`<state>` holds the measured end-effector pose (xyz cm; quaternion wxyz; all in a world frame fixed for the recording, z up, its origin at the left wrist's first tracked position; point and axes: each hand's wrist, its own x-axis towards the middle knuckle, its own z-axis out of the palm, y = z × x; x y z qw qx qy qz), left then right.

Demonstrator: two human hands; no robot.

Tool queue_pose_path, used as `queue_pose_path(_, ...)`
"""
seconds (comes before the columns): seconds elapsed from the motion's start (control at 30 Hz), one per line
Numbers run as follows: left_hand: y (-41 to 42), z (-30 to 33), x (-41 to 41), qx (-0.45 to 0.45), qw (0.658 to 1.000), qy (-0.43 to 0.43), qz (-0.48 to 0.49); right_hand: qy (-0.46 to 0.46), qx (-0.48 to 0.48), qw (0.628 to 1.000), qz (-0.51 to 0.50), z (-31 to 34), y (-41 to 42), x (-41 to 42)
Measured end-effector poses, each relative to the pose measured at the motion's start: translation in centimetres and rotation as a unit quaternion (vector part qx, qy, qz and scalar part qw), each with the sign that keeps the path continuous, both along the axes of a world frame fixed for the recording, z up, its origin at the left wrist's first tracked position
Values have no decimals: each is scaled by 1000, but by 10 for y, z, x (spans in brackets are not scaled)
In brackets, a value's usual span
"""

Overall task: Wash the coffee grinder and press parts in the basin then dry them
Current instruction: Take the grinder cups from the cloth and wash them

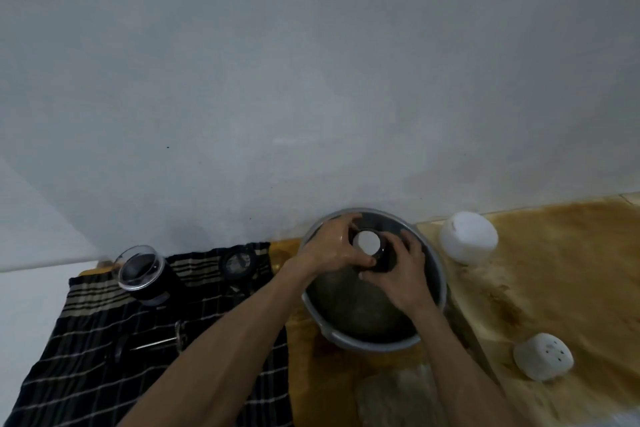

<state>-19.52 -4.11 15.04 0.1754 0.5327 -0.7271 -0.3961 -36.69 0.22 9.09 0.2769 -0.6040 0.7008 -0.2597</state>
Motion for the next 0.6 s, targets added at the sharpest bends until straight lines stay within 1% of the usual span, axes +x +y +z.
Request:
queue_pose_path(0.03, -2, 0, 0, 1, 1000, -5, -5, -5, 2, 1000, -2, 1, -2, -2)
queue_pose_path(0.07, -1, 1, -1, 8, 1000, -5, -9, 12, 4, 1000, 0, 4, 1, -2)
queue_pose_path(0.1, -1, 8, 2, -4, 1000, -1, -11, 12, -9, 1000, 4, 8, 0, 0)
queue_pose_path(0.17, -5, 20, 3, -21, 1000, -14, -13, -29, -20, 999, 10, 21, 0, 3)
queue_pose_path(0.27, -6, 36, 19, -11, 999, -31, -20, -49, 16, 996, 67, 45, 0, 12)
queue_pose_path(0.4, -6, 50, 64, 22, 999, -47, 9, -106, 58, 983, 136, 70, -2, 38)
queue_pose_path(0.5, 7, 54, 106, 36, 997, -65, 31, -113, 75, 972, 193, 77, -1, 70)
queue_pose_path(0.6, 28, 46, 149, 59, 993, -91, 40, -106, 104, 960, 236, 69, 5, 107)
